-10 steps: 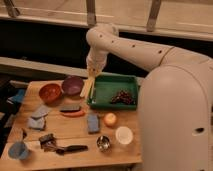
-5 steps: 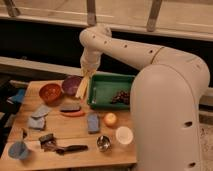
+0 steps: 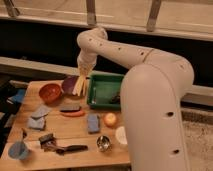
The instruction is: Place banana in purple bowl
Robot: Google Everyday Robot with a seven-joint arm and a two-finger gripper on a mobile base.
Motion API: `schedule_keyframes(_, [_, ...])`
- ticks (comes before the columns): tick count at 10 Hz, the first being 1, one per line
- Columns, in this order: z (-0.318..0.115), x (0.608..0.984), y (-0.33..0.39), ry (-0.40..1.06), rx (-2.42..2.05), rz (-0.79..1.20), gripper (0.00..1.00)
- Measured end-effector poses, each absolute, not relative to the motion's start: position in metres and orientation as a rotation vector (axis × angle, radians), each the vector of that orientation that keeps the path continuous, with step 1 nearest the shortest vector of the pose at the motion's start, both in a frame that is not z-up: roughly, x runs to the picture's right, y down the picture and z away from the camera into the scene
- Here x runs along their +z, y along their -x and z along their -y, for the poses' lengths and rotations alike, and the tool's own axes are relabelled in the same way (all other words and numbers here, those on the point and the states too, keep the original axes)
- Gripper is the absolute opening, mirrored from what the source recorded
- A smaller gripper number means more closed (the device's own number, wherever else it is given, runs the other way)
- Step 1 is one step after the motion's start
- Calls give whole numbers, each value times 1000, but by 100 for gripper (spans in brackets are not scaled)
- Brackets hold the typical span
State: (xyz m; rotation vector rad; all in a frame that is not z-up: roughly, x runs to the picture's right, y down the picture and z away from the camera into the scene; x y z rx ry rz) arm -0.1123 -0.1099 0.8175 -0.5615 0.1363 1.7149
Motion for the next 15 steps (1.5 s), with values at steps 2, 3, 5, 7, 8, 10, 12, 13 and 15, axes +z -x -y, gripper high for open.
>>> schedule_keyframes(2, [127,835,138,562,1712,-77,0])
schedule_keyframes(3, [132,841,149,571,1714,-54,0])
schedule_keyframes(5, [142,856,175,613,1741,16,0])
schedule_keyframes(7, [142,875,197,652,1773,45,1])
schedule_keyframes(8, [138,887,207,690,1786,49,7])
schedule_keyframes(10, [137,892,208,669,1786,62,12])
schedule_keyframes(12, [137,891,210,656,1786,67,12])
schedule_keyframes(13, [137,891,210,656,1787,65,12])
schedule_keyframes(15, [137,891,207,647,1788,63,12])
